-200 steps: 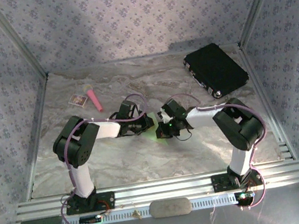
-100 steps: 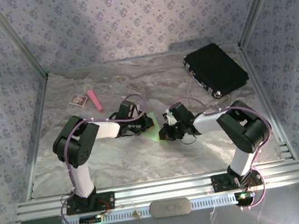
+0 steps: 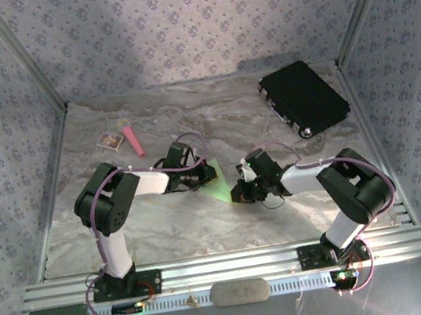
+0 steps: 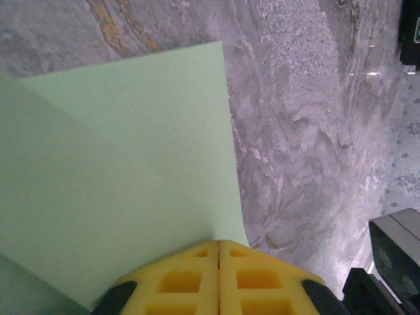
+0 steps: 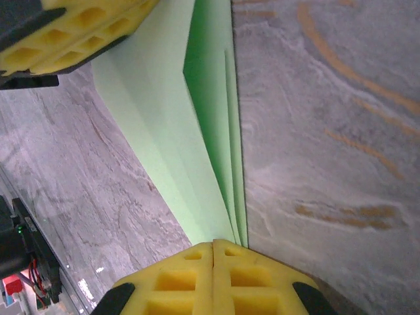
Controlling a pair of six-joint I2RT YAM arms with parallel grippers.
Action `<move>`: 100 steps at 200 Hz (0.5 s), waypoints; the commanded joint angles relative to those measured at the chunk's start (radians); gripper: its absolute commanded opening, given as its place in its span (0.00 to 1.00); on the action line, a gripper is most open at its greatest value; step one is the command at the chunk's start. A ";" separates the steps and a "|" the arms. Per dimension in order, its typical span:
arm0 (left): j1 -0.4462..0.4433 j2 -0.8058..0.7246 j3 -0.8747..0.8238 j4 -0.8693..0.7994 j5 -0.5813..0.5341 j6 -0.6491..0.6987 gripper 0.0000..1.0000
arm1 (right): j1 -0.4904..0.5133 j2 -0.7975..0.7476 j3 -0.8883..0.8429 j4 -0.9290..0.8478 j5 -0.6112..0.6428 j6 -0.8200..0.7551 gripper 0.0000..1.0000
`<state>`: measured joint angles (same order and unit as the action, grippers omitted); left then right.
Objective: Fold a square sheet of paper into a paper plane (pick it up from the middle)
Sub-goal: Fourth fold the wing at the center of the table.
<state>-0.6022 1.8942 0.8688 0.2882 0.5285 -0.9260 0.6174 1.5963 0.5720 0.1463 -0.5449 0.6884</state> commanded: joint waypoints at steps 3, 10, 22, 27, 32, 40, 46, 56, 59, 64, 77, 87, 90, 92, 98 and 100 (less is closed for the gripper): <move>0.022 0.032 -0.030 -0.080 -0.073 0.026 0.07 | -0.001 -0.008 -0.065 -0.183 0.033 0.000 0.00; 0.023 0.030 -0.030 -0.081 -0.073 0.027 0.07 | -0.001 -0.011 -0.069 -0.197 0.046 0.002 0.00; 0.024 0.032 -0.031 -0.080 -0.073 0.027 0.07 | 0.002 -0.018 -0.081 -0.209 0.060 0.006 0.00; 0.023 0.032 -0.031 -0.078 -0.072 0.026 0.07 | 0.002 -0.021 -0.089 -0.203 0.060 0.010 0.00; 0.023 0.032 -0.031 -0.077 -0.073 0.025 0.07 | 0.002 -0.026 -0.098 -0.200 0.059 0.016 0.00; 0.024 0.032 -0.031 -0.077 -0.073 0.026 0.07 | 0.006 -0.035 -0.109 -0.195 0.059 0.023 0.00; 0.023 0.032 -0.031 -0.078 -0.072 0.026 0.07 | 0.008 -0.044 -0.115 -0.195 0.062 0.026 0.00; 0.024 0.033 -0.032 -0.078 -0.073 0.026 0.07 | 0.013 -0.061 -0.128 -0.193 0.068 0.032 0.00; 0.023 0.033 -0.033 -0.078 -0.073 0.027 0.07 | 0.012 -0.065 -0.131 -0.192 0.070 0.033 0.00; 0.023 0.034 -0.033 -0.075 -0.073 0.026 0.07 | 0.013 -0.072 -0.136 -0.192 0.071 0.035 0.00; 0.024 0.037 -0.034 -0.072 -0.069 0.025 0.07 | 0.016 -0.083 -0.145 -0.193 0.074 0.040 0.00; 0.023 0.039 -0.036 -0.068 -0.067 0.024 0.07 | 0.016 -0.095 -0.152 -0.197 0.080 0.046 0.00; 0.023 0.039 -0.036 -0.067 -0.066 0.024 0.07 | 0.016 -0.102 -0.156 -0.198 0.079 0.048 0.00; 0.023 0.037 -0.037 -0.068 -0.065 0.024 0.07 | 0.017 -0.107 -0.158 -0.198 0.081 0.049 0.00; 0.024 0.036 -0.039 -0.067 -0.063 0.023 0.07 | 0.017 -0.121 -0.162 -0.197 0.082 0.052 0.00; 0.023 0.034 -0.039 -0.066 -0.062 0.024 0.07 | 0.017 -0.126 -0.162 -0.196 0.082 0.052 0.00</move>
<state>-0.6022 1.8942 0.8650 0.2897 0.5400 -0.9260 0.6209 1.4883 0.4732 0.1432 -0.5041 0.7181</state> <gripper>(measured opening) 0.071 0.051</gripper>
